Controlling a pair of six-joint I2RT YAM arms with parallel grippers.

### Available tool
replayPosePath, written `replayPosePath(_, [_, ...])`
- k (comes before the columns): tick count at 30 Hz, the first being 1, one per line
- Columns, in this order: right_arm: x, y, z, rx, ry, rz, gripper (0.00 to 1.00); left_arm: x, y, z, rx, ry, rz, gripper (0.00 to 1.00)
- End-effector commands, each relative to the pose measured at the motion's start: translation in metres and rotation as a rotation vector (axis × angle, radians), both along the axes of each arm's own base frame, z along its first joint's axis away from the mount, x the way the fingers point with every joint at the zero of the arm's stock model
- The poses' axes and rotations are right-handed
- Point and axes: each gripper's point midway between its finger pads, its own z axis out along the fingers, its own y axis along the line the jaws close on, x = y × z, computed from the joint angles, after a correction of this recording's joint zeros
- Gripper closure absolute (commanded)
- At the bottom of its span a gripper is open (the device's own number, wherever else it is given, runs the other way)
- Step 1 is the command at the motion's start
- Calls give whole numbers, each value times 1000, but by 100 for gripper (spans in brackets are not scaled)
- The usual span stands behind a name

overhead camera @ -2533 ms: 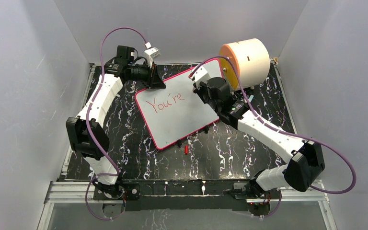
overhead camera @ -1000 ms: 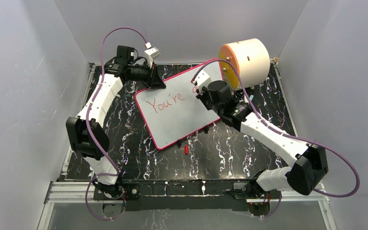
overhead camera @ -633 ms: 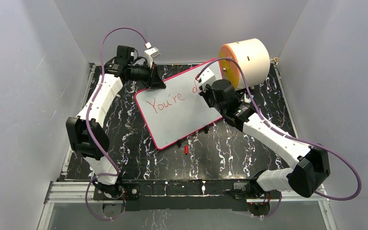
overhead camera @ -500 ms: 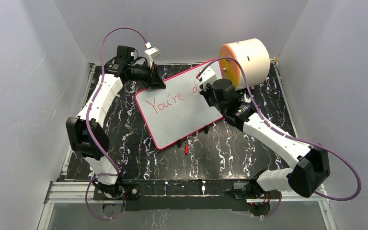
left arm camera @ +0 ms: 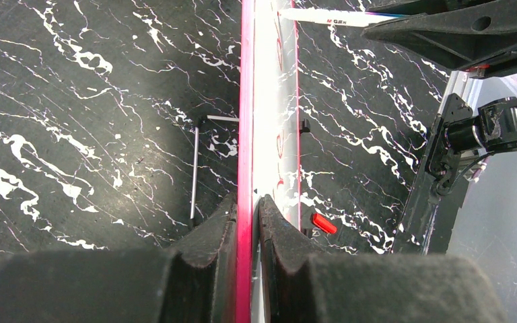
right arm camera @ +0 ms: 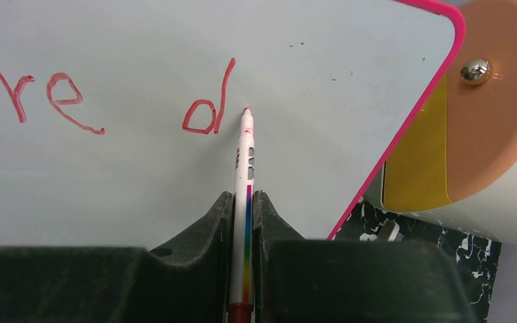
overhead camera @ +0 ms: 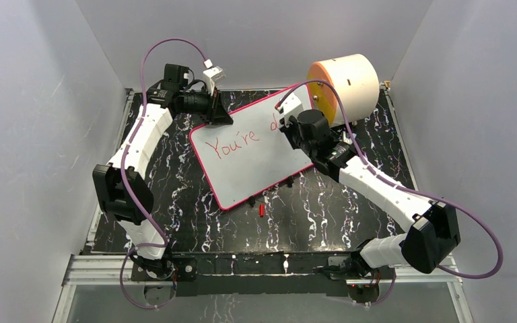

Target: Write a sentence on the whiteboard

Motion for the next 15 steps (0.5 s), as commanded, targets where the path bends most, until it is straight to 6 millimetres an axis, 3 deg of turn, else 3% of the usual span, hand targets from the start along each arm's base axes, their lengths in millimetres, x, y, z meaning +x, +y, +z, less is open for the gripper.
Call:
replayPosePath(1, [7, 8, 16, 60, -35, 7, 100, -29, -8, -39, 105, 119, -57, 100])
replayPosePath(15, [-1, 12, 8, 45, 1, 62, 100, -30, -8, -40, 107, 126, -56, 100])
